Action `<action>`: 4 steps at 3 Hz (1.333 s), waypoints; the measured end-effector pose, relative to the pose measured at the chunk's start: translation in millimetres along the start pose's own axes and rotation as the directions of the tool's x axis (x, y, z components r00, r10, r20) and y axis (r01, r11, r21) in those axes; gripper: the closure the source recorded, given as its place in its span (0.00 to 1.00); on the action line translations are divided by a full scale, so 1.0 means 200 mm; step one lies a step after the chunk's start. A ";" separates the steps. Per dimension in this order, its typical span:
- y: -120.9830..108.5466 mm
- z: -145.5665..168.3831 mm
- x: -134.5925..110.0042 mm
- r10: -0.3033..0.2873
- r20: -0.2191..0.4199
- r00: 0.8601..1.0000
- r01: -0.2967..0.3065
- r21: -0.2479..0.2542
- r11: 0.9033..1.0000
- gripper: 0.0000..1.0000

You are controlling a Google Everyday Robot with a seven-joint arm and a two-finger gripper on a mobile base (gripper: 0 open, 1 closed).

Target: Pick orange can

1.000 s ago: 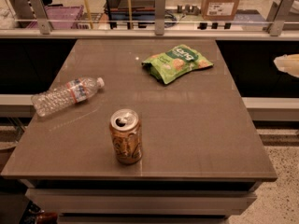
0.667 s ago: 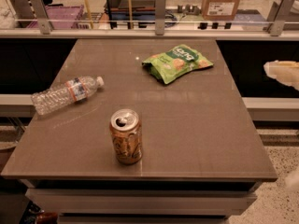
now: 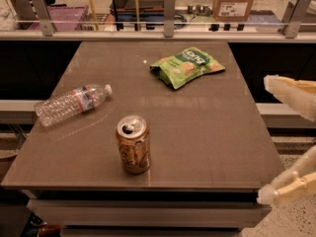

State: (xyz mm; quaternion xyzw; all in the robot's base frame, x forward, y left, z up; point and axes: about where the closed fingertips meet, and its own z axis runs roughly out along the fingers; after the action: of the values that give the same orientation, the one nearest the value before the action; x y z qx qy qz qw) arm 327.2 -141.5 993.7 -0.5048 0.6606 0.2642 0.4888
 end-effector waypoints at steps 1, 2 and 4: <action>-0.07 0.07 0.05 0.033 -0.011 0.999 -0.032 0.072 0.997 0.00; -0.07 0.07 0.05 0.033 -0.011 0.999 -0.032 0.072 0.997 0.00; -0.05 0.24 0.07 0.002 0.037 0.999 -0.002 0.004 1.000 0.00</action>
Offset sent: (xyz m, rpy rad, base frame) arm 0.0121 0.0039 -0.0102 0.0032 0.0061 -0.0560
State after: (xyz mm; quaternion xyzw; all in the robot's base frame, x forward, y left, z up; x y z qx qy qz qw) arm 354.1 -110.8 964.9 -0.4981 0.6525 0.2726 0.5019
